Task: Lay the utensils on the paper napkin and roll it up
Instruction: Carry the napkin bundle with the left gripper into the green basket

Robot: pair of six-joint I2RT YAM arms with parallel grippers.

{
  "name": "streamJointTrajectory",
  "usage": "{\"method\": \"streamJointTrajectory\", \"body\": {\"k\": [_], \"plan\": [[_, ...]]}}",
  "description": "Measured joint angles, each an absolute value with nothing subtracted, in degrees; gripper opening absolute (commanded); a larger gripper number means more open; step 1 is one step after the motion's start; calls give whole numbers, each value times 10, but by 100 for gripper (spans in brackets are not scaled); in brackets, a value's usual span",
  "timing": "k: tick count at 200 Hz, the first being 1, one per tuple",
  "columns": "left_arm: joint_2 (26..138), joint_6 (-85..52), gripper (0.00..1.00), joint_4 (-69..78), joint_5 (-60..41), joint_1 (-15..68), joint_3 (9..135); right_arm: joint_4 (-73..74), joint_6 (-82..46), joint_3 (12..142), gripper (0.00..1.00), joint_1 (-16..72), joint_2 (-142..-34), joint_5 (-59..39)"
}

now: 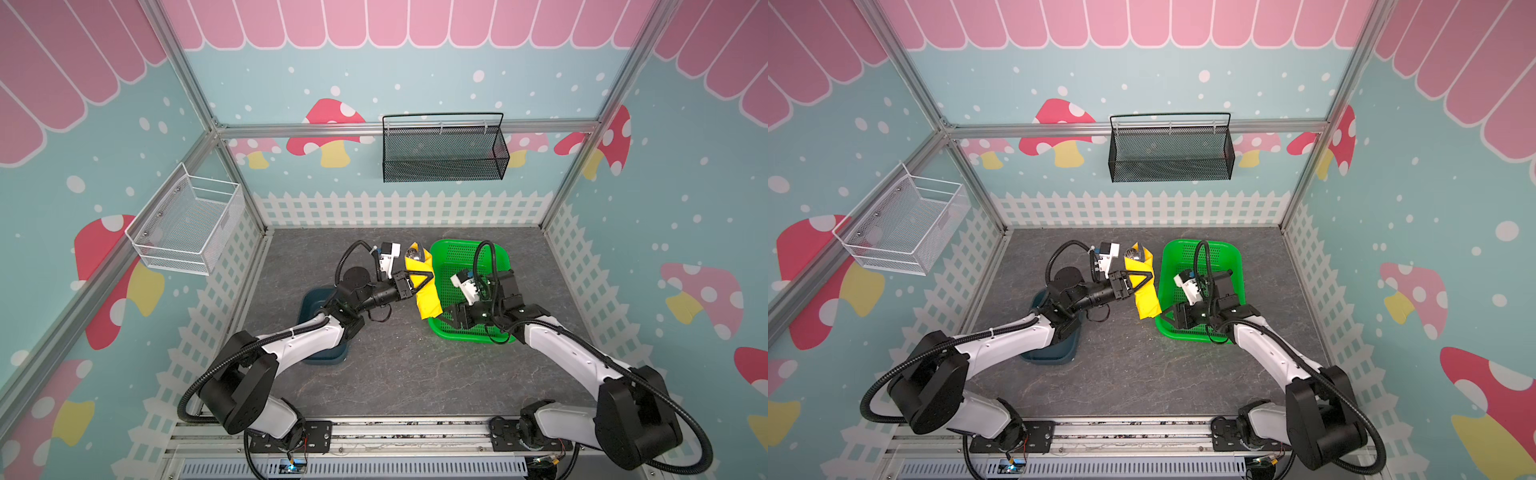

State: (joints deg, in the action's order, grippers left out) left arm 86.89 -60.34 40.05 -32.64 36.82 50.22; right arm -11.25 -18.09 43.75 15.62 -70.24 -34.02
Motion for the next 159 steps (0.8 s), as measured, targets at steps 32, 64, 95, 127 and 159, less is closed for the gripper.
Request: {"method": "streamJointTrajectory", "body": {"k": [32, 64, 95, 127, 159], "plan": [[918, -565, 6, 309, -332, 377, 590, -115, -194, 441, 59, 39, -662, -254], [990, -545, 5, 257, -341, 395, 670, -121, -210, 441, 63, -36, -663, -218], [1071, -538, 5, 222, -347, 411, 737, -115, -224, 451, 66, -121, -709, -237], [1149, -538, 5, 193, -352, 427, 812, -91, -232, 460, 66, -152, -776, -263], [1207, -540, 5, 172, -352, 439, 876, -64, -231, 468, 63, -156, -827, -320]]}}
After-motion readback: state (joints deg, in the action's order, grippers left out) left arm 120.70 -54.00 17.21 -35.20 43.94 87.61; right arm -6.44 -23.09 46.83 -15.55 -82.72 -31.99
